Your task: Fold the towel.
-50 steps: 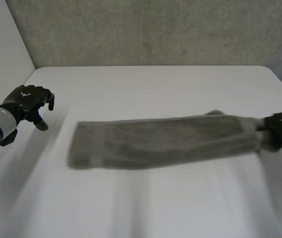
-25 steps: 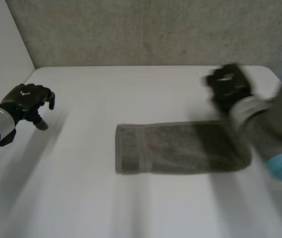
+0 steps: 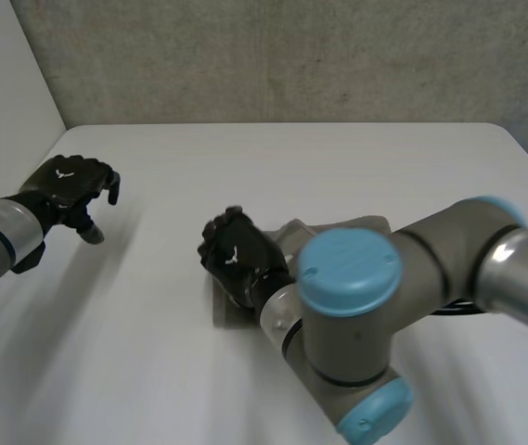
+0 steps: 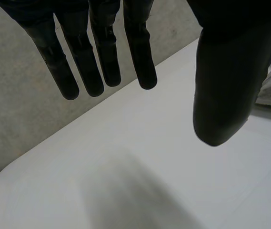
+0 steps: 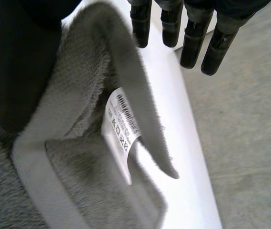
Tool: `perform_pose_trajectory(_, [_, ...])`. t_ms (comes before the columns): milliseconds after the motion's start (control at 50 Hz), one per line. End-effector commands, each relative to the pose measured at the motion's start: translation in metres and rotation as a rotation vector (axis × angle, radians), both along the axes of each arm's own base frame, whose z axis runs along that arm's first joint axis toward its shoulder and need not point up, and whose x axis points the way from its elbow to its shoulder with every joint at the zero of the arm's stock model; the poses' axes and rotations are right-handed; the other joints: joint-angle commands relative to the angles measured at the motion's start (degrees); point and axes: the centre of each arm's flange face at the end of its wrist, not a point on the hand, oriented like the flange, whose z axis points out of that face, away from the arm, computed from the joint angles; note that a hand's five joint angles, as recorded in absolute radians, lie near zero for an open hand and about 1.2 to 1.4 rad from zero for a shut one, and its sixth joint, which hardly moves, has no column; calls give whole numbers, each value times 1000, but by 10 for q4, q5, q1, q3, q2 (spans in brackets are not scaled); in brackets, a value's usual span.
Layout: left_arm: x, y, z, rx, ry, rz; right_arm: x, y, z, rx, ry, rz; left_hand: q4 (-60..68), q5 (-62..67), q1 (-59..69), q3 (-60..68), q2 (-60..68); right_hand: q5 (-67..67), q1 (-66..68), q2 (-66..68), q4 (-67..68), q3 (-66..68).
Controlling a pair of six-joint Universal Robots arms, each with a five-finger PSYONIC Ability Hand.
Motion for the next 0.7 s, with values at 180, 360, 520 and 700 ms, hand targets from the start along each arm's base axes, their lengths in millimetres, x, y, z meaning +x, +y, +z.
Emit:
perform_pose_trajectory(180, [-56,37,22,-30,76,-160,-69,-17,91,170,-308,-42,-3,1,-2,-3,-3,-37,-43,-42,-47,-45])
perform_pose_trajectory(360, [-115,90,29,25,181,-348,-130,-59,70,286,-276,-280,-2,3,0,-2,-1,-37,-43,-42,-47,-45])
perform_pose_trajectory(520, [-150,123,2,112,177,-464,-146,-69,39,359,-245,-341,0,4,1,0,0,-37,-43,-42,-47,-45])
perform_pose_trajectory(700, [-178,112,-35,86,165,-456,-148,-69,8,397,-227,-350,7,11,8,7,7,-37,-43,-42,-47,-45])
